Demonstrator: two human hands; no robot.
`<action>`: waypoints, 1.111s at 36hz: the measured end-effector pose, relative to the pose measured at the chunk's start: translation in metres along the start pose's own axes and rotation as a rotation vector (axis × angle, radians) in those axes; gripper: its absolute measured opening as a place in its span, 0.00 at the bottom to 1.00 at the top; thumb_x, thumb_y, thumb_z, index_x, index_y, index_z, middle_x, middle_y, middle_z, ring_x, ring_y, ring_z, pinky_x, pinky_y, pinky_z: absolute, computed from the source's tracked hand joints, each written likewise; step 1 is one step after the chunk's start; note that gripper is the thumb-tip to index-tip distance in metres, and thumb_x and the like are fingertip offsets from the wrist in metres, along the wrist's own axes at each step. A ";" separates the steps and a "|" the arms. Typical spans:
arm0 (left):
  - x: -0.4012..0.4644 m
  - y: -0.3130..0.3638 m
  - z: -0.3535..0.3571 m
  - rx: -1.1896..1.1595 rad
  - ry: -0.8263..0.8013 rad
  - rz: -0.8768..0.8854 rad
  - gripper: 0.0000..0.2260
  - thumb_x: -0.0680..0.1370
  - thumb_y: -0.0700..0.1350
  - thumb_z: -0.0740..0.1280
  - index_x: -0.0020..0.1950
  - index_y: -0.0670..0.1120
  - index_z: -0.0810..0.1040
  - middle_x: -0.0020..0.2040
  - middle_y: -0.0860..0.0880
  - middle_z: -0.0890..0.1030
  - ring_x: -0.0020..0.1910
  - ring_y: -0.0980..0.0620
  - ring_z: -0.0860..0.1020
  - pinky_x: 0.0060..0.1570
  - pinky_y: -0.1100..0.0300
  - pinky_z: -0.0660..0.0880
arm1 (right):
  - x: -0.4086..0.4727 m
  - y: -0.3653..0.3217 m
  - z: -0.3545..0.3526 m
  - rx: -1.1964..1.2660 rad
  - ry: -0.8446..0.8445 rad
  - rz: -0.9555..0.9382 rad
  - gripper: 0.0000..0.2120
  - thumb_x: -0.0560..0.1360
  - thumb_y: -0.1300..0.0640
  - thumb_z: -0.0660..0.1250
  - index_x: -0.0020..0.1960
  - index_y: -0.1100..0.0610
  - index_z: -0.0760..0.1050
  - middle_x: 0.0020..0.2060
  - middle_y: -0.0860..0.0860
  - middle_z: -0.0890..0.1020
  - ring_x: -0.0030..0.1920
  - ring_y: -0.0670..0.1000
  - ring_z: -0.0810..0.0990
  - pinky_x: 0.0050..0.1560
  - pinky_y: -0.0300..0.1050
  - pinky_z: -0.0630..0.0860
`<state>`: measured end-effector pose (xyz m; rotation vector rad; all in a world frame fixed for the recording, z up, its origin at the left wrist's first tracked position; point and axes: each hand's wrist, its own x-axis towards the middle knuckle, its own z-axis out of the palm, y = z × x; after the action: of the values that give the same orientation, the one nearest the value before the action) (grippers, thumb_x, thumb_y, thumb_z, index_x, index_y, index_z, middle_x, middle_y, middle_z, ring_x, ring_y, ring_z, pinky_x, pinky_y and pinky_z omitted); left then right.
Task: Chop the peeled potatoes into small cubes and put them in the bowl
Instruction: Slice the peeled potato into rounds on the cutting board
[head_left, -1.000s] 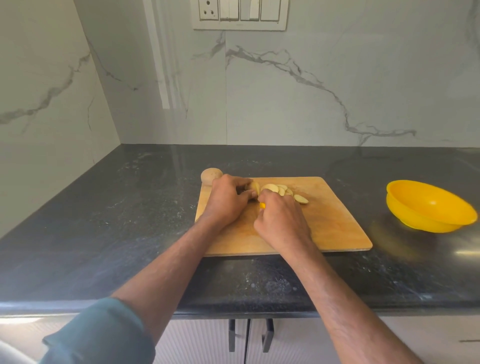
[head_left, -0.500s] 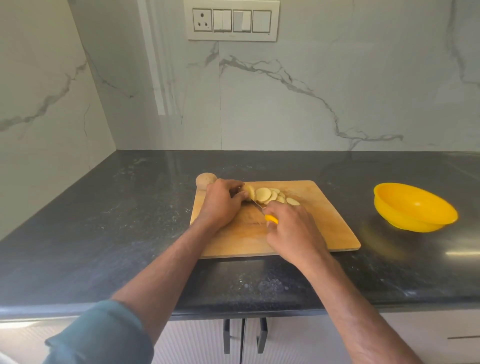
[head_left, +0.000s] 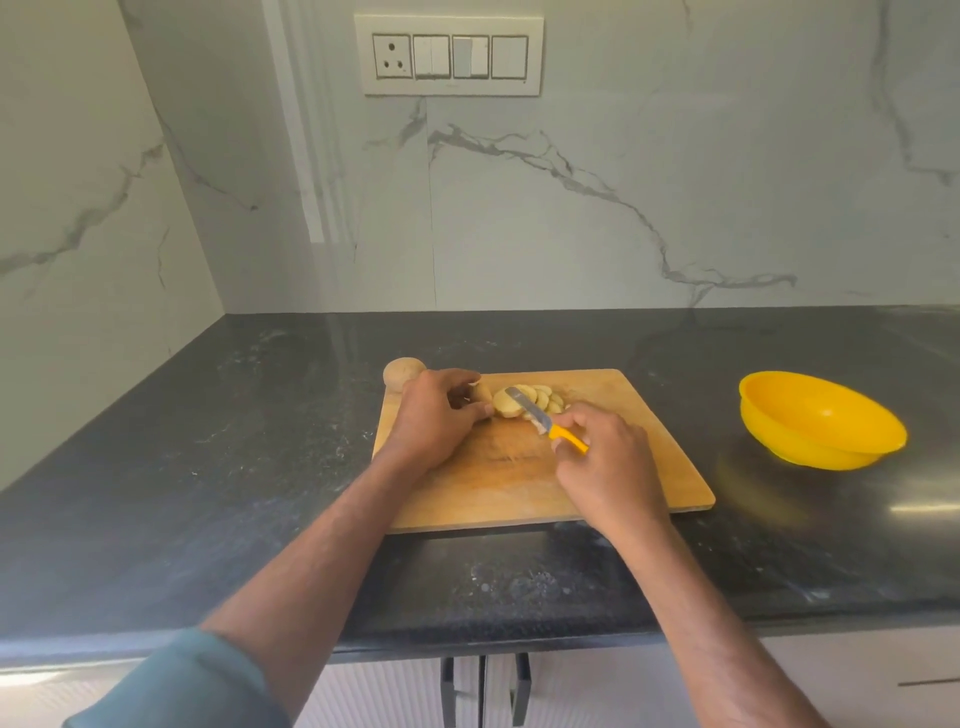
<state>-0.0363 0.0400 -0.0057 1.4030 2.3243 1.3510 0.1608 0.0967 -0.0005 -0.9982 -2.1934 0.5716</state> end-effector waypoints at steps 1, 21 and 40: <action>0.001 -0.001 0.001 -0.025 0.006 -0.015 0.21 0.74 0.46 0.78 0.66 0.47 0.80 0.55 0.51 0.84 0.50 0.59 0.80 0.53 0.66 0.77 | 0.000 -0.001 0.001 -0.004 0.013 -0.003 0.08 0.77 0.60 0.69 0.54 0.50 0.81 0.50 0.44 0.83 0.52 0.49 0.79 0.43 0.40 0.70; 0.003 -0.001 0.004 -0.094 0.074 -0.048 0.10 0.70 0.45 0.81 0.48 0.48 0.85 0.43 0.53 0.84 0.45 0.60 0.81 0.46 0.68 0.79 | -0.003 -0.029 0.032 -0.032 0.109 -0.145 0.12 0.77 0.61 0.67 0.60 0.53 0.79 0.44 0.52 0.84 0.44 0.53 0.81 0.43 0.50 0.82; 0.003 0.005 0.002 -0.009 0.081 -0.035 0.04 0.77 0.39 0.74 0.48 0.47 0.88 0.40 0.57 0.83 0.44 0.59 0.80 0.45 0.73 0.72 | -0.001 -0.032 0.031 -0.080 0.064 -0.133 0.12 0.78 0.60 0.66 0.60 0.52 0.78 0.47 0.52 0.84 0.47 0.54 0.82 0.45 0.48 0.81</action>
<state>-0.0337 0.0446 -0.0024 1.3226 2.3779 1.4324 0.1230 0.0723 -0.0028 -0.8907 -2.2204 0.3885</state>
